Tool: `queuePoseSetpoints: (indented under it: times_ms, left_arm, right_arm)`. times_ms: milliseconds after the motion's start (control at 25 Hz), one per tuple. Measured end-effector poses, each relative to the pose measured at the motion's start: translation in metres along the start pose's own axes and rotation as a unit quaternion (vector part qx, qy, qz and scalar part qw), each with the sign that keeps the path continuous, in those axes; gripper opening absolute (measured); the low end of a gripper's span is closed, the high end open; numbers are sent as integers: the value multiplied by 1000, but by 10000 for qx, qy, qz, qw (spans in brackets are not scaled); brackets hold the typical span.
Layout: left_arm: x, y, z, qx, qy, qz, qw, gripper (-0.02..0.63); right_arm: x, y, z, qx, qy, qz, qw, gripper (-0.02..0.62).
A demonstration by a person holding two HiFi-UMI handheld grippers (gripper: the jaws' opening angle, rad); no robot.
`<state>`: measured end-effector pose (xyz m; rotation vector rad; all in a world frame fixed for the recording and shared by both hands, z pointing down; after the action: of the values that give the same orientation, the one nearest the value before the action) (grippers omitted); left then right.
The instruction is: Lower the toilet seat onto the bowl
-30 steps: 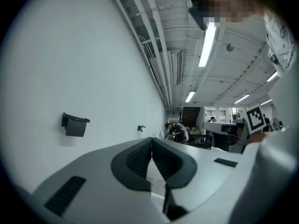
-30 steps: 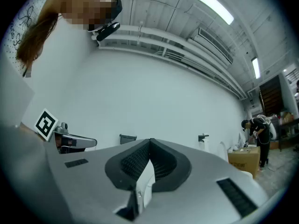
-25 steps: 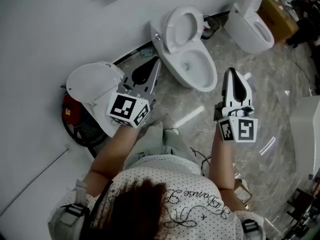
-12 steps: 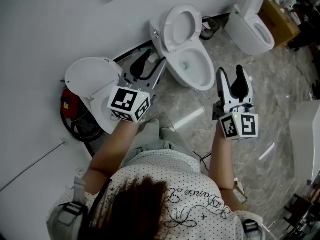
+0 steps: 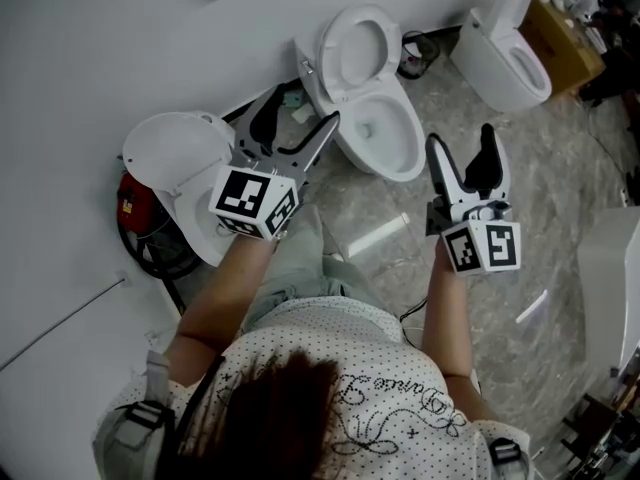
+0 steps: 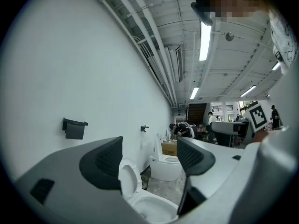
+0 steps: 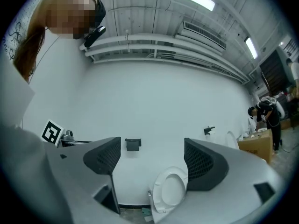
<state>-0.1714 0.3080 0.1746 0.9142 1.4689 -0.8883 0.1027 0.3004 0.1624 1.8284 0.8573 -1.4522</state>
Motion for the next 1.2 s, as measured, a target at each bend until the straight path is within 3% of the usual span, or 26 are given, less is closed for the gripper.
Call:
queuePoseSetpoints:
  times_ms: [240, 800, 1200]
  left_arm:
    - [-6, -30, 48, -76, 6, 73, 9999, 351]
    - [-9, -149, 185, -705, 100, 285, 9971, 365]
    - [-24, -191, 242, -579, -60, 84, 9983, 371]
  right_arm:
    - [-15, 24, 45, -118, -169, 2, 9998, 417]
    - [-35, 67, 202, -571, -117, -121, 9982, 416]
    - [-54, 103, 253, -681, -407, 15, 9968, 414]
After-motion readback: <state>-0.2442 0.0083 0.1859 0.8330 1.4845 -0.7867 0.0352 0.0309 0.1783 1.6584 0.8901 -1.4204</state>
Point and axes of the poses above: the fingertips, and each gripper's own axes: z forward along the fingers, y to its right, x out of its top, the point moved 7 cm from there along -z, backward along the fingers, and after that the axes turned 2 degrees about y, right-handed, at the moved point
